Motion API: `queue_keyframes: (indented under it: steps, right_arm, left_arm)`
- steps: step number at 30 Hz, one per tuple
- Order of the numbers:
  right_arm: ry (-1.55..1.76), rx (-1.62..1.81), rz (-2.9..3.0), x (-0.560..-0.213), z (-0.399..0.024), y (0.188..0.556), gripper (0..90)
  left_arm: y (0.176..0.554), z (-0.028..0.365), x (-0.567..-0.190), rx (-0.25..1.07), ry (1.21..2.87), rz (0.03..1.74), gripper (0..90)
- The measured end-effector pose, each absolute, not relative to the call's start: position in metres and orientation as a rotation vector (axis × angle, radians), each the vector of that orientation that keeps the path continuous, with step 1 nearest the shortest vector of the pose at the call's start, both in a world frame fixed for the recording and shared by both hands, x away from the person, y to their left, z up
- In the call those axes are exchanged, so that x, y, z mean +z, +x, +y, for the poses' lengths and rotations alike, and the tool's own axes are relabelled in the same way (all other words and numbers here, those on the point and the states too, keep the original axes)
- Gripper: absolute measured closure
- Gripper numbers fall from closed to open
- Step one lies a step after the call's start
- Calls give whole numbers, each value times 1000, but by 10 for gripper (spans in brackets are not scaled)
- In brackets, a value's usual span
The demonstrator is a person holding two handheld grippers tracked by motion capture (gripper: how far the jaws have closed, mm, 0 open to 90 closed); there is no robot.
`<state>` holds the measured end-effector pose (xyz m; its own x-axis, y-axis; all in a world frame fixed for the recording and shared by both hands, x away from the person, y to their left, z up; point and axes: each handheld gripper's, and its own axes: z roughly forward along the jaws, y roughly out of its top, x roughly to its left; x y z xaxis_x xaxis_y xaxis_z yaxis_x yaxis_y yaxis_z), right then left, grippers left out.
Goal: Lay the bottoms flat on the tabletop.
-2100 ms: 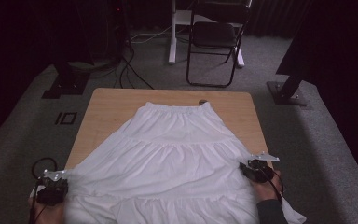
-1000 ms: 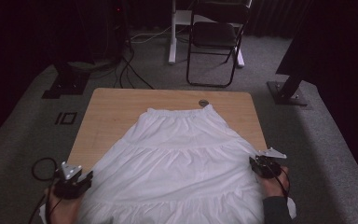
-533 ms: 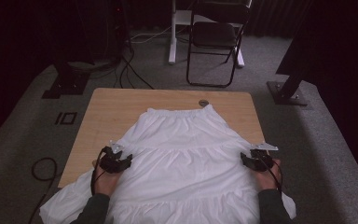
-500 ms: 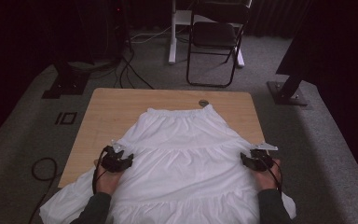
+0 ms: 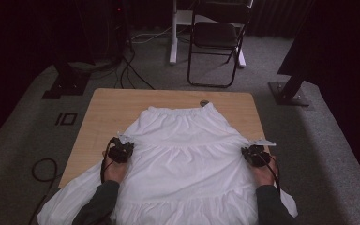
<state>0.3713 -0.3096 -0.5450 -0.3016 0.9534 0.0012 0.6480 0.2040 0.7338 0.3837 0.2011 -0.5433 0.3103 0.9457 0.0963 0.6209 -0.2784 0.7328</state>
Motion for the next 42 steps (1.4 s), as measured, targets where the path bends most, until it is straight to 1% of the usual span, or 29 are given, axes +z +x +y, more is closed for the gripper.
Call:
queue_keyframes:
  steps: [6, 14, 18, 23, 29, 35, 37, 38, 39, 40, 42]
  right_arm:
    - [1485, 922, 2039, -545, -305, 387, 853]
    - [1467, 919, 2060, -544, -291, 410, 862]
    - [1467, 915, 2053, -544, -288, 420, 862]
    - [1472, 910, 2040, -544, -288, 429, 861]
    - [1476, 868, 2026, -544, -289, 435, 861]
    - [1483, 862, 2015, -544, -290, 431, 856]
    - [1488, 867, 2010, -544, -290, 426, 844]
    - [1485, 866, 2015, -544, -290, 423, 836]
    - [1484, 864, 2030, -543, -289, 420, 824]
    - [1492, 869, 2053, -542, -290, 418, 789]
    - [1495, 859, 2101, -538, -291, 413, 709]
  left_arm:
    - [402, 212, -544, 751, 1966, 1423, 870]
    - [428, 218, -540, 792, 1994, 1477, 870]
    - [442, 217, -538, 781, 1984, 1524, 871]
    - [454, 217, -536, 722, 1966, 1565, 870]
    - [458, 215, -535, 713, 1962, 1570, 868]
    - [451, 216, -536, 729, 2001, 1522, 861]
    - [449, 219, -534, 709, 2008, 1533, 837]
    - [447, 220, -533, 696, 2014, 1536, 804]
    - [444, 222, -531, 689, 2015, 1537, 749]
    - [440, 225, -529, 685, 2001, 1525, 717]
    - [428, 230, -521, 676, 1980, 1484, 686]
